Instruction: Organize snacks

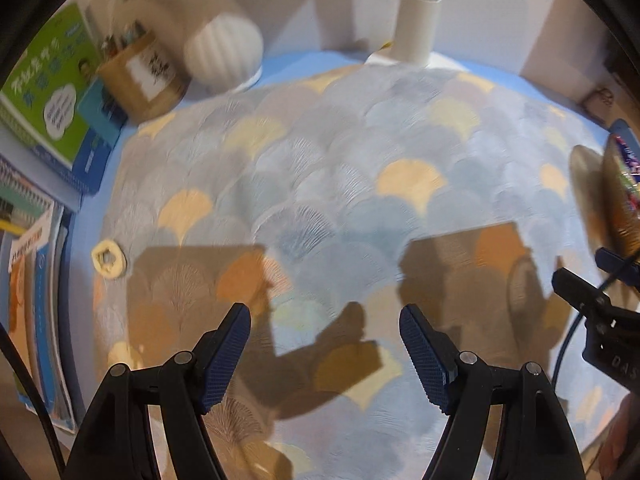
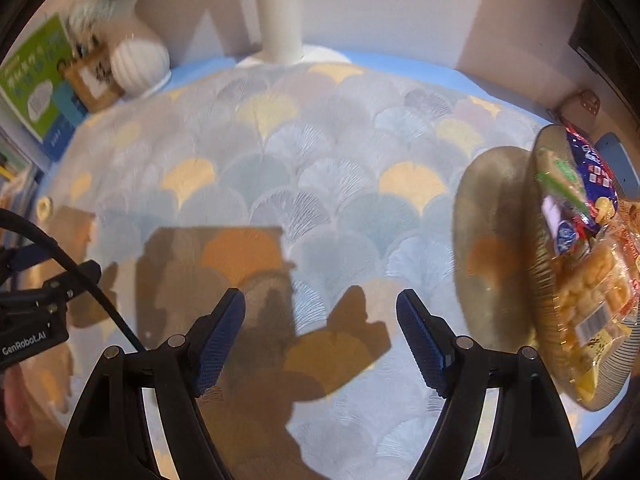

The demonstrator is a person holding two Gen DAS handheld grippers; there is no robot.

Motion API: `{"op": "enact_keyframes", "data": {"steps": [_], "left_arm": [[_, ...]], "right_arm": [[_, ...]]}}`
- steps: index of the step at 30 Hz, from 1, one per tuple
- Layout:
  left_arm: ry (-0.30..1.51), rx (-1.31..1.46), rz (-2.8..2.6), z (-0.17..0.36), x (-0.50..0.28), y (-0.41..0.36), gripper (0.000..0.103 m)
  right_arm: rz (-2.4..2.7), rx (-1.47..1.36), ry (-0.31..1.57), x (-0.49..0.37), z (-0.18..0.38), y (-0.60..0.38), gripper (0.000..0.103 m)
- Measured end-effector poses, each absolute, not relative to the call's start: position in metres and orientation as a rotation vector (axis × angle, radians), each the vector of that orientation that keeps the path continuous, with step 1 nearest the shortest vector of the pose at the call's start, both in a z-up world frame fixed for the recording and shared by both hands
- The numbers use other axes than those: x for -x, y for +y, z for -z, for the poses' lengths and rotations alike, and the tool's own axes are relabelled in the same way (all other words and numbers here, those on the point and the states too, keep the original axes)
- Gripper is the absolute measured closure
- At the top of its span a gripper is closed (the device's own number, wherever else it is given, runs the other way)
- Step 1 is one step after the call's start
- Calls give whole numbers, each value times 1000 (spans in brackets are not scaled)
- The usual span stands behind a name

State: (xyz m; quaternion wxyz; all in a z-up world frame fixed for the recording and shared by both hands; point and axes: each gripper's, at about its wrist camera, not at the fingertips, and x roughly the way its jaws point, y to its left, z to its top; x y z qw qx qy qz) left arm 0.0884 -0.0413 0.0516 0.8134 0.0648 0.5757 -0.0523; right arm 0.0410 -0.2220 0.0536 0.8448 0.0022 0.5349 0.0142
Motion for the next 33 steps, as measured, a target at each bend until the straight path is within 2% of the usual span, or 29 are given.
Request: {"op": "enact_keyframes", "data": {"steps": [6,15,17,21,22,24,26,30,33], "left_arm": [[1258,-97,53,-21,-89,-21,28],[1201,-56,70,-17,-93,-8,27],[1195,-40,67,-15,-93,-6,24],[1175,-67,58,-9,-90,-9,6],[1174,-67,57,-8,-90,-9,0],[1164,-40,65,-5,-89,-6,0],[1140,-42,62,-5,-87,-7,0],[975,-27,58,0,-69,-6,0],[970,-27,46,-1,-69,-8,0]], "right_arm": [[20,35,1114,-39,-34,-208,25],[16,16,1100,-33,-23,-206,25],[10,10,1099,-33,-22,-208,25],[-2,-18,1104,-32,-19,-213,25],[-3,-20,1106,-32,-19,-212,24],[-3,-18,1105,-32,-17,-213,19],[-3,-24,1105,-33,-13,-215,2],[-18,-13,1047,-28,-5,-217,0],[-38,-10,947,-16,-2,-219,0]]}}
